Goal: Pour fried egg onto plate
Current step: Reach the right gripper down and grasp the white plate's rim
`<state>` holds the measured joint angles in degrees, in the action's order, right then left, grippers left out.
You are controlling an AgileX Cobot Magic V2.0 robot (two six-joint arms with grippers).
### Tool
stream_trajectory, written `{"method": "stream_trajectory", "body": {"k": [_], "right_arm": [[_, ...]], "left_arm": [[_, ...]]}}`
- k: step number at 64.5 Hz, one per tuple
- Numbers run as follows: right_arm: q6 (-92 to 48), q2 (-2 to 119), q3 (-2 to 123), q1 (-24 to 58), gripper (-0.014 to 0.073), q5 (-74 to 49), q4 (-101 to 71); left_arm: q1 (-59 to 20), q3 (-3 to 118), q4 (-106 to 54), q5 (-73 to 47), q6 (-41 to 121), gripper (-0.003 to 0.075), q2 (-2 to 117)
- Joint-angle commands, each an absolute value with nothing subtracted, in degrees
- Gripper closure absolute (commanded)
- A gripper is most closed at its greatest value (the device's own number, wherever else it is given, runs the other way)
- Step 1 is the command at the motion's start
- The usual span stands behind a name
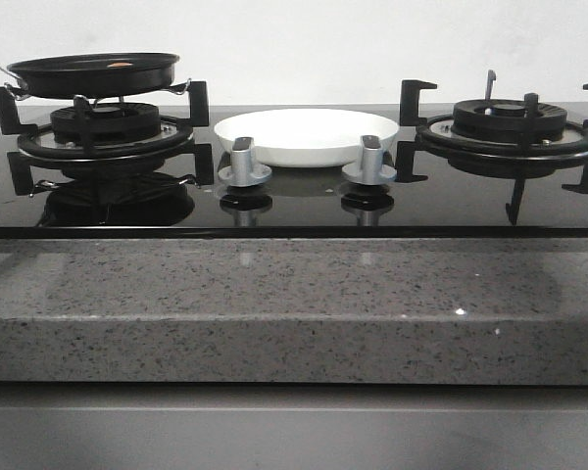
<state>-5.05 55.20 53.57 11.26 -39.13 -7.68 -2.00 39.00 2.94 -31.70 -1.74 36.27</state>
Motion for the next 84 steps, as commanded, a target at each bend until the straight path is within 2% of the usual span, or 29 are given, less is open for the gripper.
{"method": "stream_trajectory", "body": {"k": [1, 17, 28, 34, 59, 84], "right_arm": [[-6.2, 60.1, 60.4, 14.4, 0.0054, -38.5, -8.4], [-6.1, 76.4, 76.8, 17.2, 0.0062, -50.0, -8.5], [-4.6, 85.8, 87.6, 17.0, 0.02, -55.5, -9.1], [-4.0, 90.9, 93.4, 16.8, 0.0231, -58.5, -10.3], [-2.1, 108.8, 112.3, 11.0, 0.0233, -69.4, -17.5], [-2.1, 117.9, 118.4, 7.7, 0.0233, -69.9, -27.0]], "left_arm": [[-2.1, 41.0, 2.6, -27.2, -1.8, 0.037, 36.6], [-2.1, 41.0, 2.6, -27.2, -1.8, 0.0388, 36.6], [-2.1, 41.0, 2.6, -27.2, -1.8, 0.0388, 36.6], [-2.1, 41.0, 2.6, -27.2, -1.8, 0.0388, 36.6], [-2.1, 41.0, 2.6, -27.1, -1.8, 0.0388, 36.6], [-2.1, 41.0, 2.6, -27.1, -1.8, 0.0388, 36.6]]}}
